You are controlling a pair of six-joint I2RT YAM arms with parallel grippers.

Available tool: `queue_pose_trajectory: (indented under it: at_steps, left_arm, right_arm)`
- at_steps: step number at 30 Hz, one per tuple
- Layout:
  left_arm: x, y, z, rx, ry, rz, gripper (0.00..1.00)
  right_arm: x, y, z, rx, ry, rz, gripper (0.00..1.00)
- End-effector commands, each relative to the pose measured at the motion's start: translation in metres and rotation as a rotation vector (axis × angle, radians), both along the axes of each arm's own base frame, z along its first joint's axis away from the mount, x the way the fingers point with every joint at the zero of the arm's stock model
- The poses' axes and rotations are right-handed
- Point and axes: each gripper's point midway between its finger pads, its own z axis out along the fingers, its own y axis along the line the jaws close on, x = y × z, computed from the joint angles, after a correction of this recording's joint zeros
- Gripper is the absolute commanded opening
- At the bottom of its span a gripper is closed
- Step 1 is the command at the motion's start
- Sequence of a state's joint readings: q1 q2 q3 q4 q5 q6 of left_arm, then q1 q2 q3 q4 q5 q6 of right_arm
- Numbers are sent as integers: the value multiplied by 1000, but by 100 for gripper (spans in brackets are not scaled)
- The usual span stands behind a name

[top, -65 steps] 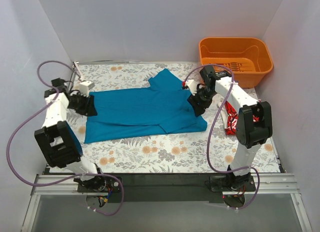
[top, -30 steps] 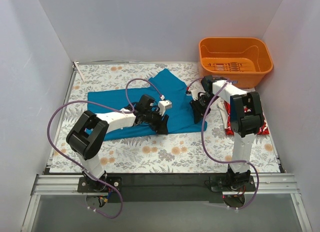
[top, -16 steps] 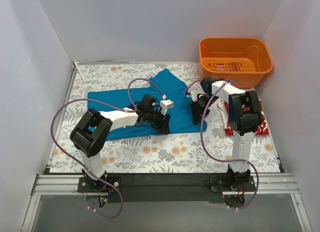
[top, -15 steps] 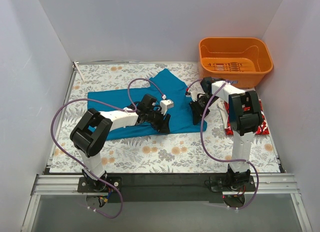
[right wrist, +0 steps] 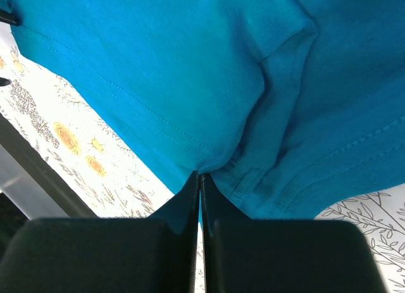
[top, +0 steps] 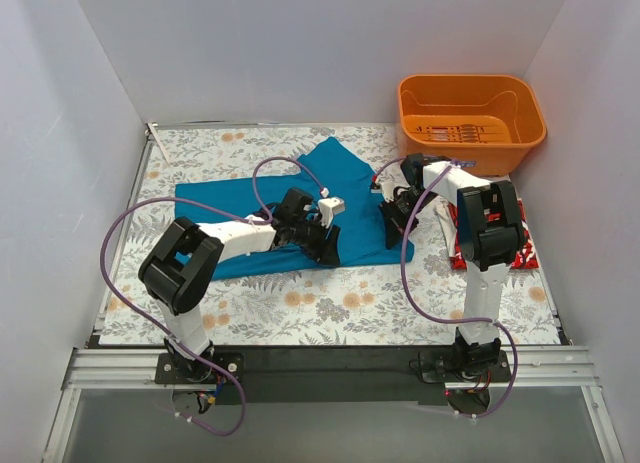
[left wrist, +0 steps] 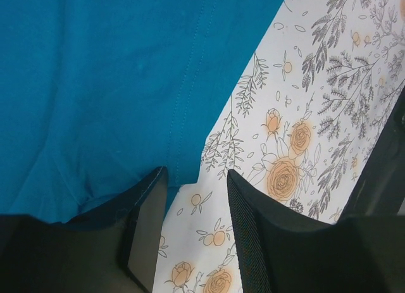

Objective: Fold and stack the t-shirts
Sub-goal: Fold the tshirt

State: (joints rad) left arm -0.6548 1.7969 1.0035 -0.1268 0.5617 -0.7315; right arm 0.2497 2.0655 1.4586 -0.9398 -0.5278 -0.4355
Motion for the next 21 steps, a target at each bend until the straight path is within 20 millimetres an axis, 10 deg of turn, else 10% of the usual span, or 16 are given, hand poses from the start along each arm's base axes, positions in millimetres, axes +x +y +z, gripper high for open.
queue_pose_trajectory:
  at_steps: [1, 21]
  left_arm:
    - [2, -2, 28, -47, -20, 56, 41]
    - [-14, 3, 2, -3, 194, 152, 44]
  right_arm:
    - [12, 7, 23, 43, -56, -7, 1]
    - [14, 10, 30, 61, -77, 1, 1]
